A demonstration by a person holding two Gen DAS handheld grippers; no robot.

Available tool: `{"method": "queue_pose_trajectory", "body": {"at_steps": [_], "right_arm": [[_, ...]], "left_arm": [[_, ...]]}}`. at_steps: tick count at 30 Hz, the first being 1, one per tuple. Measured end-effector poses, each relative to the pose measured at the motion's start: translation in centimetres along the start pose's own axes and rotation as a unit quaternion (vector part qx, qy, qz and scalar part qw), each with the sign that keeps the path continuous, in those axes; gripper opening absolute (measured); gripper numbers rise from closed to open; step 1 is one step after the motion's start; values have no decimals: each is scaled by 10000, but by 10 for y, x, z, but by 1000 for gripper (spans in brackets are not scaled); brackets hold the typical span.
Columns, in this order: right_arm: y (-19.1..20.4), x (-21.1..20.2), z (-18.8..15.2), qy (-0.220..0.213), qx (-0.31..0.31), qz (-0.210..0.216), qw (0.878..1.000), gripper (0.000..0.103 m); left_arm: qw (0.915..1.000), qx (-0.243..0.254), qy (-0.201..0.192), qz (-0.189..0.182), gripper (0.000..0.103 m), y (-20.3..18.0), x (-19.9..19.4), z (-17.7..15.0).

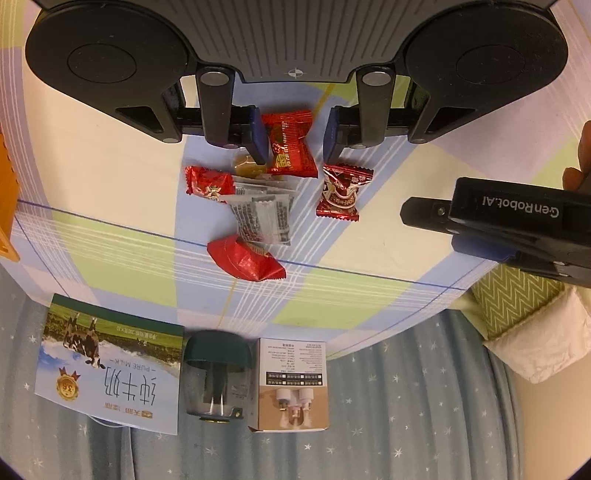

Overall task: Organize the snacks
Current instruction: 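Grasp the small red candy with the right tool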

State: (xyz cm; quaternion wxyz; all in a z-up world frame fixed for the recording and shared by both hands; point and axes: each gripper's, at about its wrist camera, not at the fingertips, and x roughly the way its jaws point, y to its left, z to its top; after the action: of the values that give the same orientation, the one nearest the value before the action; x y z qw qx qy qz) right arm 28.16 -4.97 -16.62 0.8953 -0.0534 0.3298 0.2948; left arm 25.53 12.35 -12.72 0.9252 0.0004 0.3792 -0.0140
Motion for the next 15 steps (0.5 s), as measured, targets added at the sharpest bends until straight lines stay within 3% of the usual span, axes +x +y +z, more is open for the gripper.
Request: {"method": "queue_pose_trajectory", "body": {"at_steps": [2,8,15], "right_arm": [[0,0,0,26,-33,-24,10000,23],[1,-2,0,12,-31,-73,10000,21],[-9,-35,3,-130,221,-195,9995,18]], "left_arm": [[10000,34,8,-39,62,-3,1,0],[9999,67,6,-97,62,-9,3,0],[9997,-62,39,-244,61,-10,8,0]]}}
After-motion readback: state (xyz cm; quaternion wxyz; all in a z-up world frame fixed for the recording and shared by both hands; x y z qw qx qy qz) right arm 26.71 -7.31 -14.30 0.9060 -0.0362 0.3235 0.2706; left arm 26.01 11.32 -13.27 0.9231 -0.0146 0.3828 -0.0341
